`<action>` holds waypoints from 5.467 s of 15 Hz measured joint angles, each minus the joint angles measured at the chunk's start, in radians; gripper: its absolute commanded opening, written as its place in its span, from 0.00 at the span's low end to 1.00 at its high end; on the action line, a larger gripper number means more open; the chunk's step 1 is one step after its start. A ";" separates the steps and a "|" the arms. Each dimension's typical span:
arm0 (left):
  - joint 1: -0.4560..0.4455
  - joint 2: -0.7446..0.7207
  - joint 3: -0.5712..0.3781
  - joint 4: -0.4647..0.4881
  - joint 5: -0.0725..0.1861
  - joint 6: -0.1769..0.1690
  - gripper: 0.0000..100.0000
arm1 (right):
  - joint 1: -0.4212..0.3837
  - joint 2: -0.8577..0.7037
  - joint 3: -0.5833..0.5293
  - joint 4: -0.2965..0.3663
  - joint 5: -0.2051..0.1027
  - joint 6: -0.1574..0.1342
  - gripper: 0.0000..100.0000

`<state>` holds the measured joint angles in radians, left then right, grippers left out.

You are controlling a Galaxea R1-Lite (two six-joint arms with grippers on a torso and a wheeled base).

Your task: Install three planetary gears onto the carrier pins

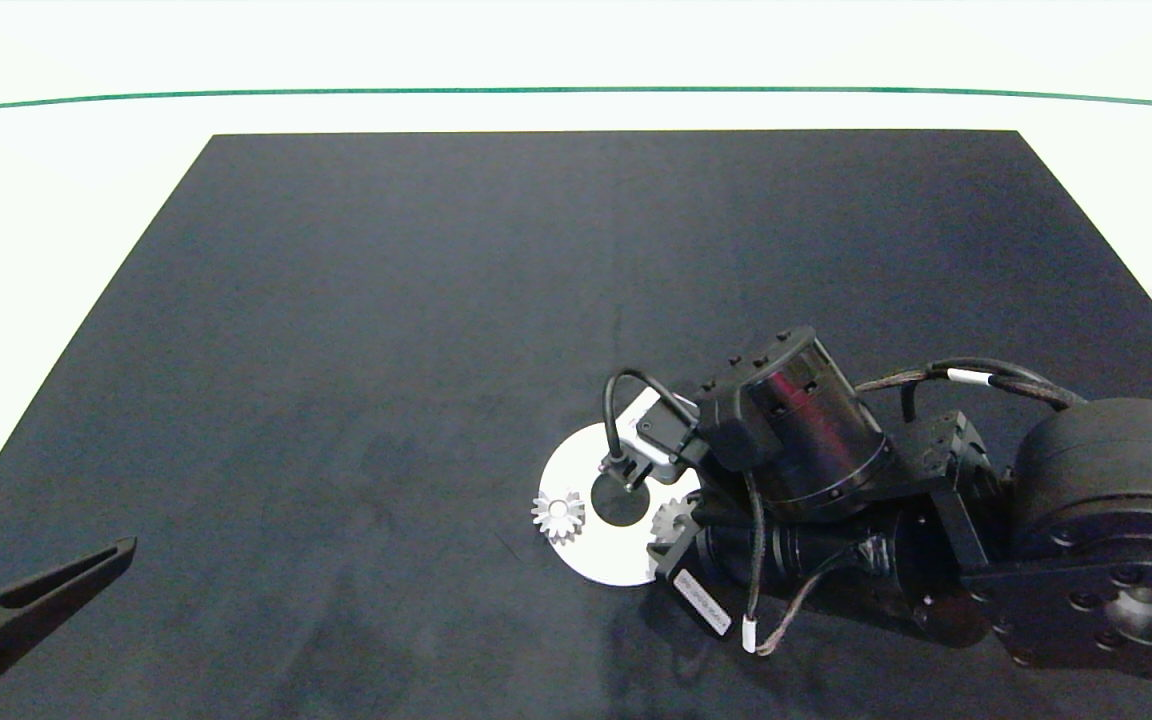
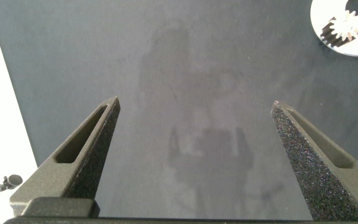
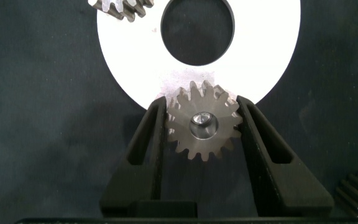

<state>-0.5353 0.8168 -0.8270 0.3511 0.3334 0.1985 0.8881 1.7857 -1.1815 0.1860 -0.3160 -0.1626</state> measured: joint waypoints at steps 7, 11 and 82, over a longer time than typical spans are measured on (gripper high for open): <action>-0.001 0.001 -0.004 0.000 0.000 0.000 1.00 | -0.002 0.014 -0.001 0.001 0.001 0.001 0.04; 0.000 0.000 -0.006 0.000 0.000 0.000 1.00 | -0.002 0.014 -0.001 0.001 0.000 -0.001 0.04; 0.008 -0.020 -0.004 0.001 -0.001 -0.001 1.00 | -0.499 -0.172 0.243 -0.146 0.227 -0.024 0.72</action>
<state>-0.5277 0.7966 -0.8309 0.3526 0.3323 0.1970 0.3887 1.6138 -0.9385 0.0398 -0.0885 -0.1870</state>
